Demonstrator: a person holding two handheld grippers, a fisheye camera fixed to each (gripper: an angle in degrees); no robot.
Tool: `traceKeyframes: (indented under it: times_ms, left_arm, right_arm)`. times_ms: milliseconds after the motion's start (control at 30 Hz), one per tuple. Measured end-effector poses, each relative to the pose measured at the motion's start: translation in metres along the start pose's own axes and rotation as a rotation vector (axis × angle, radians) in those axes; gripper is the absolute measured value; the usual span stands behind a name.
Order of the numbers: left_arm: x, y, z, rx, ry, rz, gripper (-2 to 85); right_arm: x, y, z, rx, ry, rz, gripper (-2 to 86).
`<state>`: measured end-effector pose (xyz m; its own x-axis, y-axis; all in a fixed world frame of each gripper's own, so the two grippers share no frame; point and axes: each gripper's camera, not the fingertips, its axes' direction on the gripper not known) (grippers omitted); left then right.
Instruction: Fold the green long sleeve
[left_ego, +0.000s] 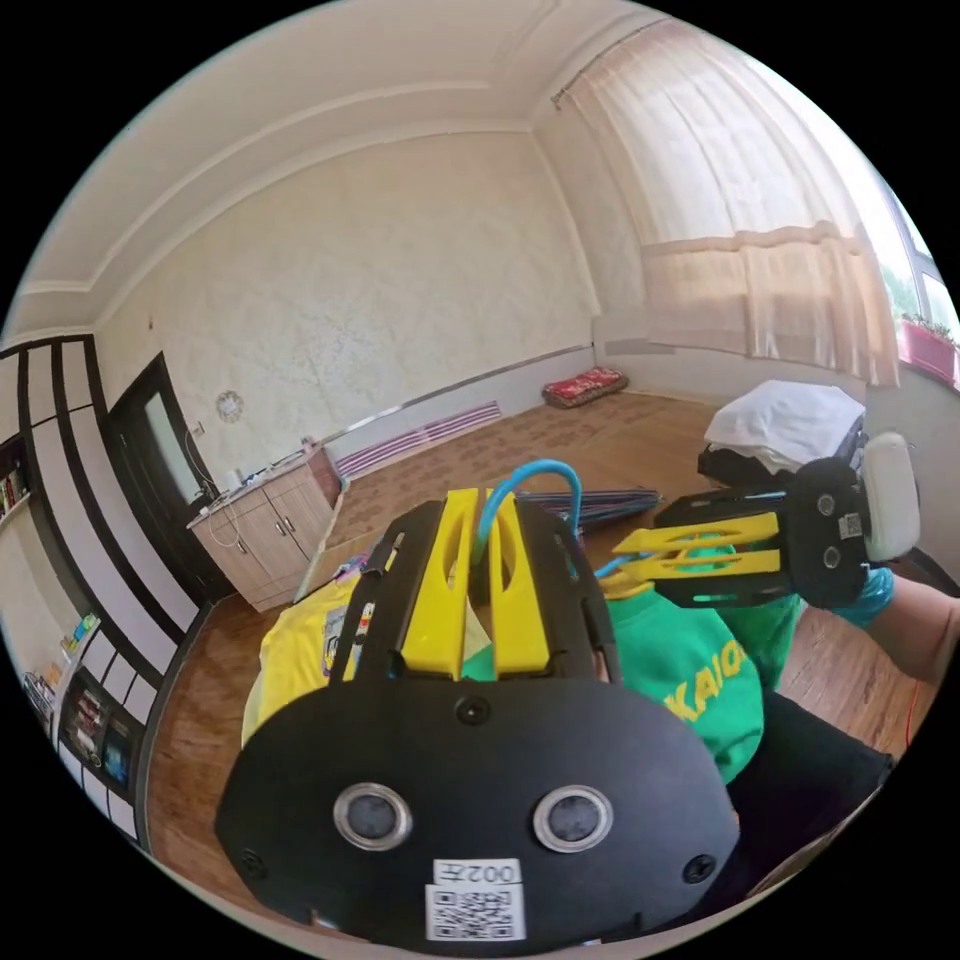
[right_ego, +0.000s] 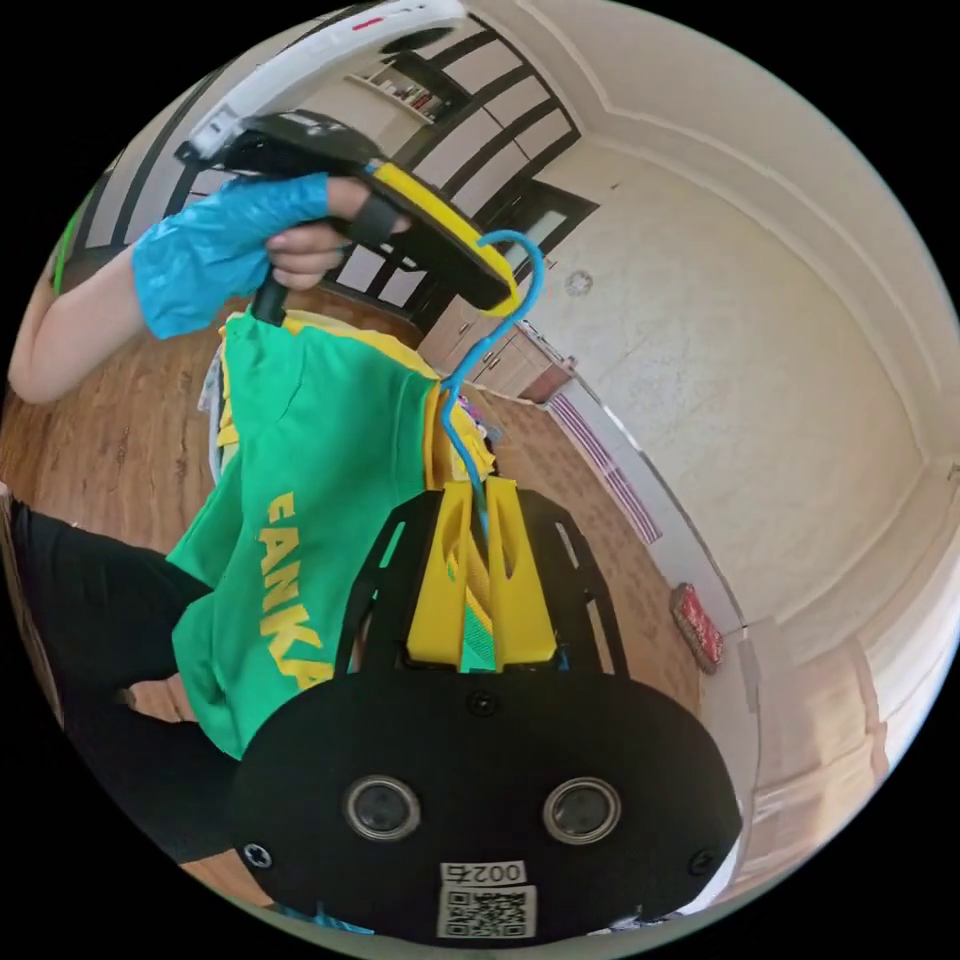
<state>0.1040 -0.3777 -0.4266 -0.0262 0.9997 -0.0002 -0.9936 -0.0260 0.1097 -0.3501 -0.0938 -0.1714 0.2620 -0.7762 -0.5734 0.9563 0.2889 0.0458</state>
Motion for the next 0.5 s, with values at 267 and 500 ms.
traceKeyframes:
  times_ms: [267,500]
  left_arm:
    - [0.013,0.034,0.019,-0.137,0.021,0.0,-0.9]
    - [0.02,0.057,0.029,-0.21,0.069,-0.02,-0.8]
  right_arm:
    - [0.009,0.066,0.051,-0.162,-0.096,0.251,5.2]
    - [0.037,0.15,0.069,-0.229,-0.148,0.529,8.7]
